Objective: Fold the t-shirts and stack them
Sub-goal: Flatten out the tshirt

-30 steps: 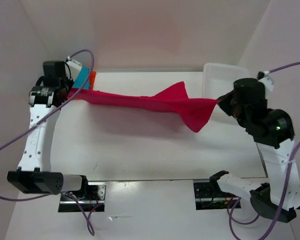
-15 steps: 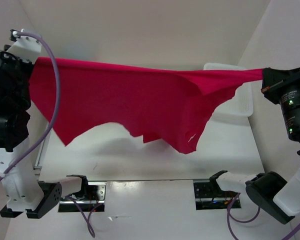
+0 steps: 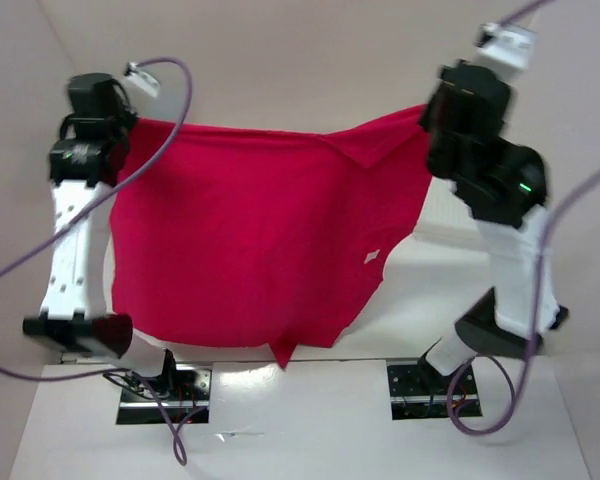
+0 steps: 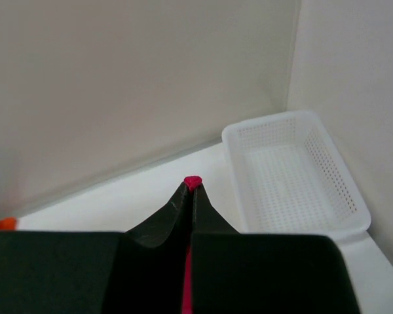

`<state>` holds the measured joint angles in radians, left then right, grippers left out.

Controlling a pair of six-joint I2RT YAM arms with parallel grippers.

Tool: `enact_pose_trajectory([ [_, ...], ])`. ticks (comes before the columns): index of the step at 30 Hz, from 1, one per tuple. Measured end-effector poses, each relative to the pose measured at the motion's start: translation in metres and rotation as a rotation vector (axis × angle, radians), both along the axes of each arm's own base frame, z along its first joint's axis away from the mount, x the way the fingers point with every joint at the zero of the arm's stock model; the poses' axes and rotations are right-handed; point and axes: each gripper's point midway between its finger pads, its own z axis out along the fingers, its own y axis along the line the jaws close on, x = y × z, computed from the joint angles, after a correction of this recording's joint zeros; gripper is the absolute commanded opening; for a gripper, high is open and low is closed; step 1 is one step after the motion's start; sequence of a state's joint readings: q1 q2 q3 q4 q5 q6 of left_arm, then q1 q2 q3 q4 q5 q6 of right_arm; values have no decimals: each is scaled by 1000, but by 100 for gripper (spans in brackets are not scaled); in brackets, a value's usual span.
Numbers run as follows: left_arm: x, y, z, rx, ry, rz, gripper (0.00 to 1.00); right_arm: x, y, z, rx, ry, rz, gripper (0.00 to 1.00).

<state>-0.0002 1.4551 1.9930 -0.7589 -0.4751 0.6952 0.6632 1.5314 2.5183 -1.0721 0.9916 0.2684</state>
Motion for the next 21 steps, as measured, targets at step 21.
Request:
enact_pose_trajectory([
  [21,154,-23,-312,-205,541,-70,0,297,32,-343,89,636,184,0],
])
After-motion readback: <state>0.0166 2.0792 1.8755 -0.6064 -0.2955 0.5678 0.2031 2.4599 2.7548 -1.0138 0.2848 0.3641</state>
